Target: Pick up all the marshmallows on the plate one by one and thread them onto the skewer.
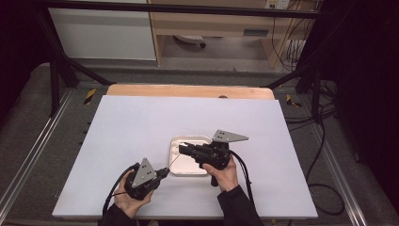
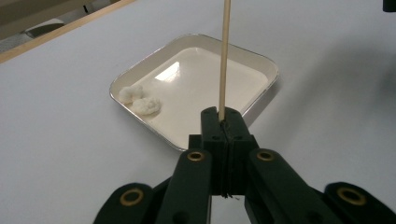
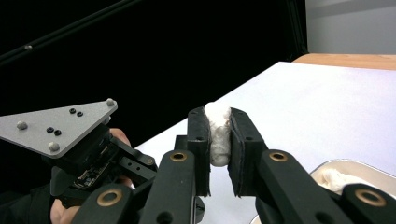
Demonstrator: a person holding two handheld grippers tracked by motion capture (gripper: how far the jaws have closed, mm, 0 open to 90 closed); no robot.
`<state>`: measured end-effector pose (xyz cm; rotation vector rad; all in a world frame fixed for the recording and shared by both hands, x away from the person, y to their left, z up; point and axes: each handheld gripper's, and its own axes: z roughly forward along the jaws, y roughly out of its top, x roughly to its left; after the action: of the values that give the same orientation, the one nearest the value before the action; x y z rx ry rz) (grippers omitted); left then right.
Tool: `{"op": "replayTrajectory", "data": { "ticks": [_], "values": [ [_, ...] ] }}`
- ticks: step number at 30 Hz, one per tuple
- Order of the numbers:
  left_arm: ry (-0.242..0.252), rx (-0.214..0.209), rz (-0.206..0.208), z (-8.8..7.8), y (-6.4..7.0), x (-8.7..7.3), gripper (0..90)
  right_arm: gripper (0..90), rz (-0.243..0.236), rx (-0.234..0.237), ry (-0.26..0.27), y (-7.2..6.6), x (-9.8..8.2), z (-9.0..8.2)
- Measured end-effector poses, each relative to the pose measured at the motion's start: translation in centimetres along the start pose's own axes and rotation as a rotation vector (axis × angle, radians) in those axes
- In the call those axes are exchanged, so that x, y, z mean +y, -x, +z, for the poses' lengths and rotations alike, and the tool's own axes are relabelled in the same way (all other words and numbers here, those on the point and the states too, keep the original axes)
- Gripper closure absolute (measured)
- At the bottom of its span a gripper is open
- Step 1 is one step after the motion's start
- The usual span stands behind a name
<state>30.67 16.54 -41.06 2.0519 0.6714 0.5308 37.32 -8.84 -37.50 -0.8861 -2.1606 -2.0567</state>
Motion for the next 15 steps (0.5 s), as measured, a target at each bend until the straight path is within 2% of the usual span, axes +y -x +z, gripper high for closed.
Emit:
{"op": "replayTrajectory", "data": {
  "ticks": [15],
  "values": [
    [0.021, -0.003, -0.031, -0.28, -0.14, 0.05, 89.3, 81.5, -0.002, 0.008, 0.042, -0.34, -0.49, 0.56]
  ]
}}
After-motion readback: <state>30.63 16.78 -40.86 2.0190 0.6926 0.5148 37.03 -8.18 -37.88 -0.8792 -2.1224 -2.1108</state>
